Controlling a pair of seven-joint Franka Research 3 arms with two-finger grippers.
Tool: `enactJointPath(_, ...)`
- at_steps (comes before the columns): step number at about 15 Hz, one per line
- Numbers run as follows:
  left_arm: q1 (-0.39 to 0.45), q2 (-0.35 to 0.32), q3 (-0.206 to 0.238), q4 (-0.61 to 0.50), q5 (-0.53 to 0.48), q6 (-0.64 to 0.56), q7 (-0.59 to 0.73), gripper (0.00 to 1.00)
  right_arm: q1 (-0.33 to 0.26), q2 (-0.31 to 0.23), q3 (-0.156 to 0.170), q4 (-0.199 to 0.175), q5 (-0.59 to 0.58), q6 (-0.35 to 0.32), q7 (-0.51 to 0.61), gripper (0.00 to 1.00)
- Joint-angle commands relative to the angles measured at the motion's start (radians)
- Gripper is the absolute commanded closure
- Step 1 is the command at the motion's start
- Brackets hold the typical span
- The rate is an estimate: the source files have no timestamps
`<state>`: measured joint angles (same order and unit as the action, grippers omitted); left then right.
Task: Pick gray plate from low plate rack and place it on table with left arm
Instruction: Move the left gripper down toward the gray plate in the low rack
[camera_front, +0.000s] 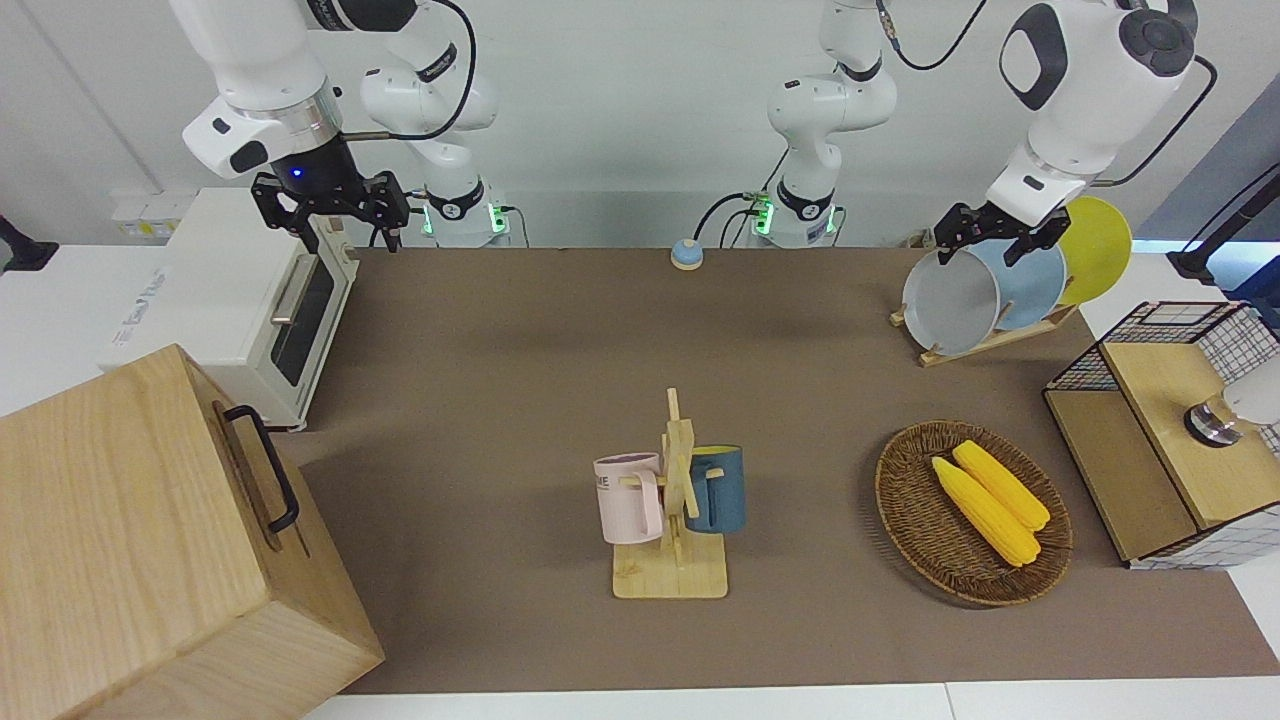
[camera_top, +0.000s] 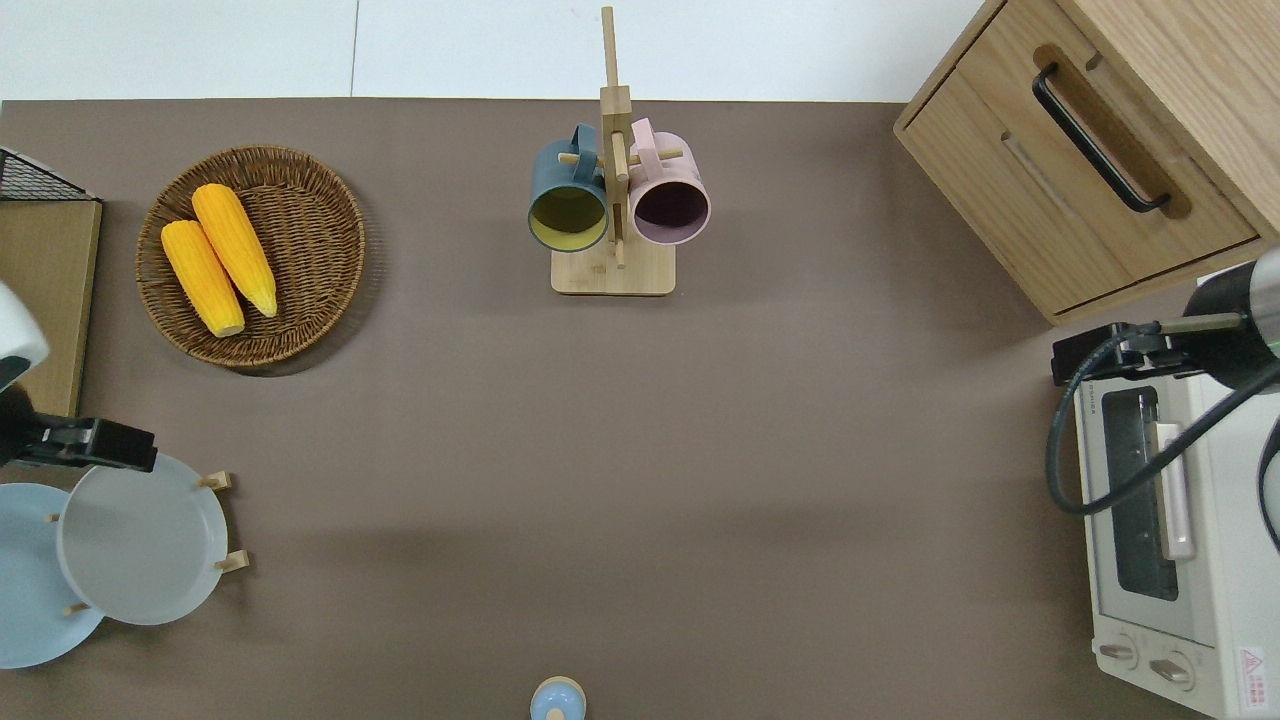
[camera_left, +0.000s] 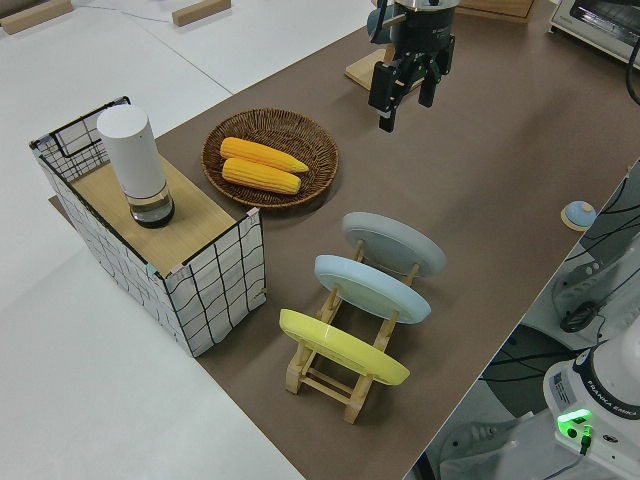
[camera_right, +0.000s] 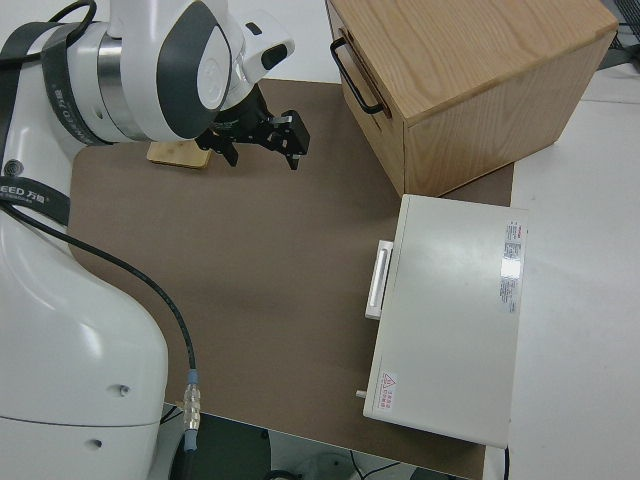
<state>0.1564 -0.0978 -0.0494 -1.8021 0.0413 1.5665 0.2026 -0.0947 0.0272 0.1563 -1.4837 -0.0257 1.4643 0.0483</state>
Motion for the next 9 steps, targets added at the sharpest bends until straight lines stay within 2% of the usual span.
enactJointPath(1,0.075,-0.088,-0.006,-0.092,0.012,0.006,0.058,0.0,0.007,0.0,-0.006,0.006,0.003,-0.002,0.004,0.017)
enactJointPath(5,0.092,-0.114,-0.006,-0.152,0.037,0.032,0.066,0.0,0.007,0.002,-0.006,0.006,0.003,-0.001,0.004,0.017)
enactJointPath(9,0.094,-0.169,-0.006,-0.272,0.055,0.128,0.066,0.0,0.007,0.0,-0.006,0.006,0.003,-0.001,0.004,0.017)
